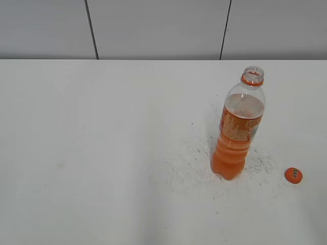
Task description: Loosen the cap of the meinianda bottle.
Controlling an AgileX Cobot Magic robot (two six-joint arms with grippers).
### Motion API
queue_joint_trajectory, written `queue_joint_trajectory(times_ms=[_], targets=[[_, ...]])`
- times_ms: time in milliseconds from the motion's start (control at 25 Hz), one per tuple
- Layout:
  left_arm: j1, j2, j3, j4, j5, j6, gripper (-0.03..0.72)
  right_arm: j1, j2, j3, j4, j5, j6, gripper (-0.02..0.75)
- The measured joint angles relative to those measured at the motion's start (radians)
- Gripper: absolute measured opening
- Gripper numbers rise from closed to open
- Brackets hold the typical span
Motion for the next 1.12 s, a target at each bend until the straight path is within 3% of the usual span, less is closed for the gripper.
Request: queue_joint_trajectory(times_ms=[160,280,1120], targets=[[0.128,-0.001,0.0,0.0,0.001,0.0,0.561,0.0,-0.02,0.002,0.0,0.0,0.0,0.508],[0.172,-0.001,0.0,0.0,0.001,0.0,0.561,0.0,-0.064,0.002,0.0,0.0,0.0,0.508],[0.175,-0.001,0.0,-0.001,0.001,0.0,0.554,-0.001,-0.142,0.002,0.027,0.0,0.0,0.508]])
